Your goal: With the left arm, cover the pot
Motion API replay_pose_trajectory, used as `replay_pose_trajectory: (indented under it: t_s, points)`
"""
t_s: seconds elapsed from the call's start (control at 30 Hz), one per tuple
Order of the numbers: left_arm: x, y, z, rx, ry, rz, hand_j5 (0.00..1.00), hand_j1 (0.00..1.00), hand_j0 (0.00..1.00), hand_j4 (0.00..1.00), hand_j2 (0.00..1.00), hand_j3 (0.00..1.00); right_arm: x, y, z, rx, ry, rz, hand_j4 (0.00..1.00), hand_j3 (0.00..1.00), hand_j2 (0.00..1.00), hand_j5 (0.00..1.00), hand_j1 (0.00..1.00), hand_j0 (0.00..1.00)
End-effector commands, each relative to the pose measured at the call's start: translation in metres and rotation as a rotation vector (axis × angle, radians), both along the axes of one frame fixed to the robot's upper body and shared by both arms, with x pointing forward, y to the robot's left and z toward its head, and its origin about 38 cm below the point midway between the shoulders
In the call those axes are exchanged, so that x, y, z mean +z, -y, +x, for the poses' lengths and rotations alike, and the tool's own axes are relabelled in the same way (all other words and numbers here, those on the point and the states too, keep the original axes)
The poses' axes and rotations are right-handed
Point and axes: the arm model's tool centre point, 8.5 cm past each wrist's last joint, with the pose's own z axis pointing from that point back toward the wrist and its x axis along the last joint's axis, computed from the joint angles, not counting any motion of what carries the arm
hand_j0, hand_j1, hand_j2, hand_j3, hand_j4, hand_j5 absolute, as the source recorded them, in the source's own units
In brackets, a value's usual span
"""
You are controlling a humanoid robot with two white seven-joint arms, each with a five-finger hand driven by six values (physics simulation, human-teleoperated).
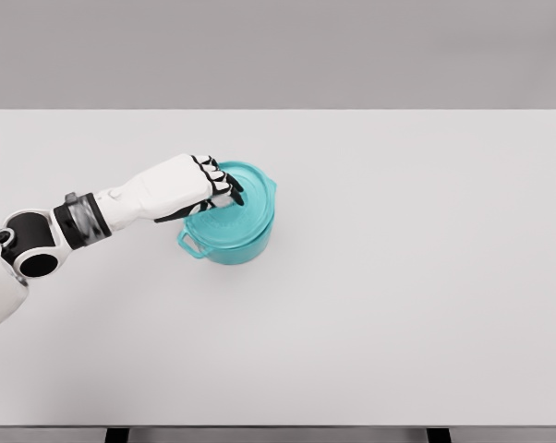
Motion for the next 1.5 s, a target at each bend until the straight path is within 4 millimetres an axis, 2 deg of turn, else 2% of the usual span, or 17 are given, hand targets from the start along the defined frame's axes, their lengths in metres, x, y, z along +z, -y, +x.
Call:
replay_pose_trajectory:
  t_s: [0.0, 0.8, 0.97, 1.2, 1.47]
  points:
    - [-0.0034, -0.0004, -0.0004, -0.001, -0.006, 0.023, 0.61, 0.61, 0.61, 0.61, 0.61, 0.61, 0.0000, -0.0002, -0.0004, 0.000, -0.001, 0.001, 1.00, 1.00, 1.00, 1.00, 1.00, 1.00]
    - [-0.0028, 0.0002, -0.0008, -0.004, -0.003, 0.024, 0.69, 0.69, 0.69, 0.69, 0.69, 0.69, 0.0000, 0.0000, 0.0001, 0.000, 0.000, 0.000, 1.00, 1.00, 1.00, 1.00, 1.00, 1.00]
    - [-0.0031, -0.0001, -0.0006, -0.002, -0.005, 0.023, 0.64, 0.64, 0.64, 0.64, 0.64, 0.64, 0.0000, -0.0002, -0.0004, 0.000, -0.001, 0.001, 1.00, 1.00, 1.00, 1.00, 1.00, 1.00]
    - [-0.0027, 0.0002, -0.0008, -0.004, -0.004, 0.022, 0.72, 0.72, 0.72, 0.72, 0.72, 0.72, 0.0000, -0.0002, -0.0004, 0.000, -0.001, 0.001, 1.00, 1.00, 1.00, 1.00, 1.00, 1.00]
    - [-0.0009, 0.0013, -0.0013, -0.007, 0.000, 0.019, 0.75, 0.75, 0.75, 0.75, 0.75, 0.75, 0.0000, -0.0002, -0.0004, 0.000, -0.001, 0.001, 1.00, 1.00, 1.00, 1.00, 1.00, 1.00]
